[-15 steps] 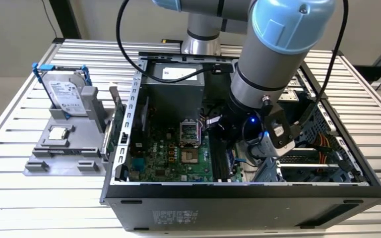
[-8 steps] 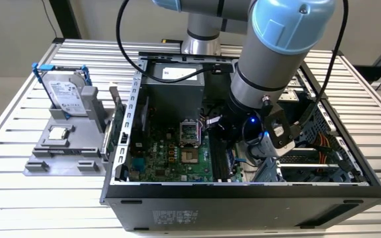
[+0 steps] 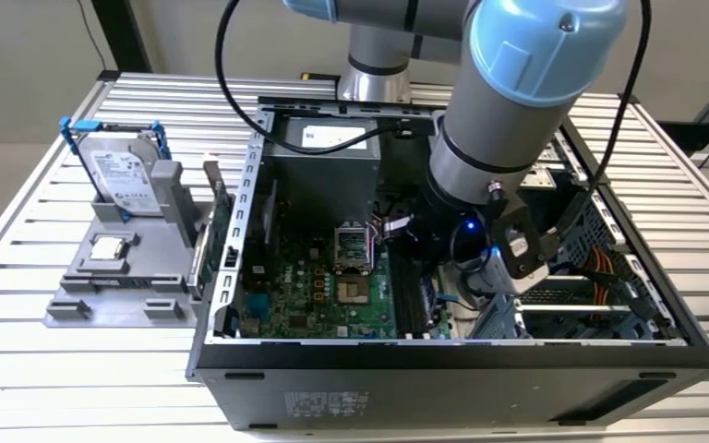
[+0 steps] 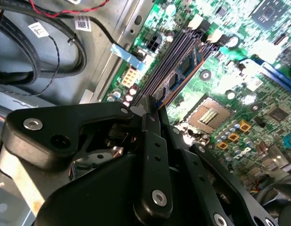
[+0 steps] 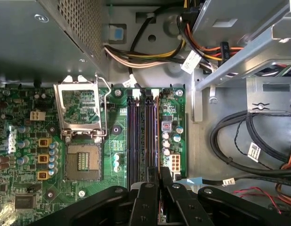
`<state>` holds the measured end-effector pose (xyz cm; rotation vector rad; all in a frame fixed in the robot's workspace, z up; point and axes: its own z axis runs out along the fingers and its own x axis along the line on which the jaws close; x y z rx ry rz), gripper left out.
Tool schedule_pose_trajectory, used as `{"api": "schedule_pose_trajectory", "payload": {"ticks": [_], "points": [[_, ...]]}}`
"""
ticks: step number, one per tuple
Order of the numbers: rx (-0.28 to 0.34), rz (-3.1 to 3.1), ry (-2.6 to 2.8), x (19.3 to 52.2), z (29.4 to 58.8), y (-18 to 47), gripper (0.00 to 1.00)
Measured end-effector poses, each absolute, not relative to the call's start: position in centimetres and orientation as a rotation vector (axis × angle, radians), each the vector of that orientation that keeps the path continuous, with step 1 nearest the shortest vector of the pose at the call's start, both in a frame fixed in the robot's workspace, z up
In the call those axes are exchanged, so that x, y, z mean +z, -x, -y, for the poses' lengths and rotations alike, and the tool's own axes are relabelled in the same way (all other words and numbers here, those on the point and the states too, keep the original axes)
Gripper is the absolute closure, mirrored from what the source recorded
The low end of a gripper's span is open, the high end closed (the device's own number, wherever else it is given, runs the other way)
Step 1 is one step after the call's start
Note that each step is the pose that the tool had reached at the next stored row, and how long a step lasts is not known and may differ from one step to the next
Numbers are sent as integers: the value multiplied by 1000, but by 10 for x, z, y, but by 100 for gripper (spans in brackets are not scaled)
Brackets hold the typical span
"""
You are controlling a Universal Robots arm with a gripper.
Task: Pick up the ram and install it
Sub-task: 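Insert the ram into the slot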
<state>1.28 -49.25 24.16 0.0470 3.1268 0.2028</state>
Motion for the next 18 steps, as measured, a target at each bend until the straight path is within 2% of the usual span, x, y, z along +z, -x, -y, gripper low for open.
{"api": "schedule_pose_trajectory", "payload": {"ticks": [10, 18], "points": [[348, -3101, -52, 241, 501, -13, 100], [354, -3101, -54, 238, 507, -13, 100]]}}
